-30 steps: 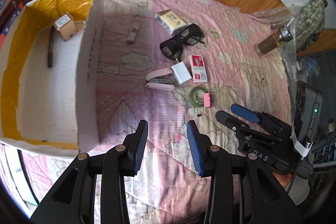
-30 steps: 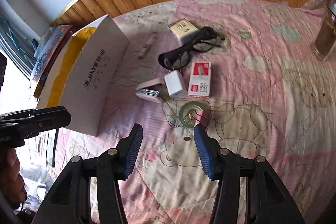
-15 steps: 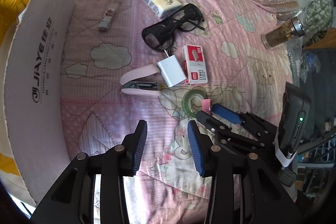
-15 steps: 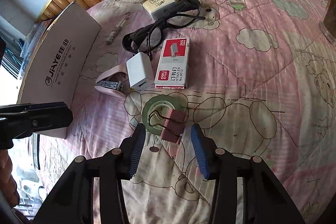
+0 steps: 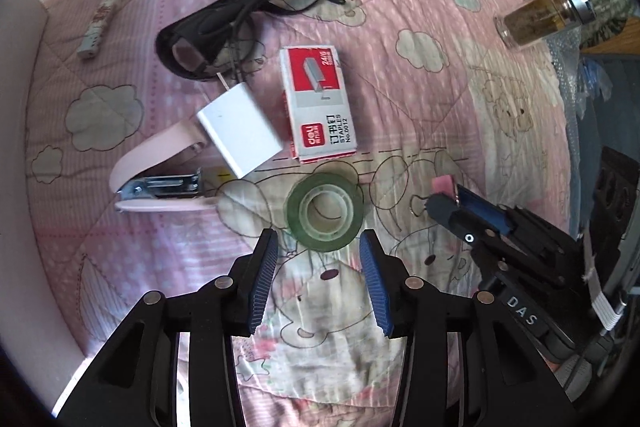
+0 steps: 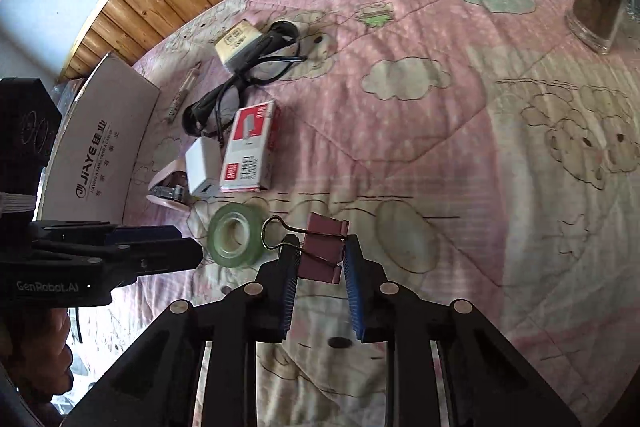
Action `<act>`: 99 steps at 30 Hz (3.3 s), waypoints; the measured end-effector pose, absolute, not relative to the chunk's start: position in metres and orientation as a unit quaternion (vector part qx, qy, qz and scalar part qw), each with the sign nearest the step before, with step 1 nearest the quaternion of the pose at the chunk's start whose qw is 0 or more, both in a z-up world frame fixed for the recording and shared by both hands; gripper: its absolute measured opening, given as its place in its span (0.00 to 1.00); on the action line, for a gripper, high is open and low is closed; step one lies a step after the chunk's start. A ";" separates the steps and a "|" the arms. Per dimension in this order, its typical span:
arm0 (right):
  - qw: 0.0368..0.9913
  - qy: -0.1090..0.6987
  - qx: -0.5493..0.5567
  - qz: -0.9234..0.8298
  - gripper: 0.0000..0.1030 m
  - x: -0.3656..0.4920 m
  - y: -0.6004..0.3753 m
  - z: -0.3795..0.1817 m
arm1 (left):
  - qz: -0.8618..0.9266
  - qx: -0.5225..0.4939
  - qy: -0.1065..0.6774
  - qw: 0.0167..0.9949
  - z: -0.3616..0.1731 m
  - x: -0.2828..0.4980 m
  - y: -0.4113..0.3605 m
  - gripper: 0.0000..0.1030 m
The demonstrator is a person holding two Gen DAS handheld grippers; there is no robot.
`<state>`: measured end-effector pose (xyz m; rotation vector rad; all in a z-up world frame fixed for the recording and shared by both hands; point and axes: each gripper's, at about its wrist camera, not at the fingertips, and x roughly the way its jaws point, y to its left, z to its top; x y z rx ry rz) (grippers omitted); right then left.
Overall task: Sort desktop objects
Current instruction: 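Grasp the pink binder clip with the right tool while the left tool grasps the green tape roll, then carry the pink clip and the green tape roll into the white box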
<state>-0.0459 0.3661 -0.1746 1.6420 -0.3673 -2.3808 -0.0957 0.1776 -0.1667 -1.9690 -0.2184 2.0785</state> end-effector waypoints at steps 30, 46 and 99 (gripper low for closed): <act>0.132 -0.075 0.549 -0.822 0.23 -0.019 0.337 -0.139 | 0.776 -0.615 -0.055 0.132 -0.120 -0.063 0.174 0.48; 0.184 -0.005 0.522 -0.833 0.23 0.005 0.281 -0.089 | 0.807 -0.566 -0.130 0.104 -0.069 -0.023 0.115 0.48; 0.400 0.135 0.431 -0.798 0.23 -0.025 0.089 0.006 | 0.837 -0.453 -0.301 -0.068 0.003 0.040 -0.090 0.48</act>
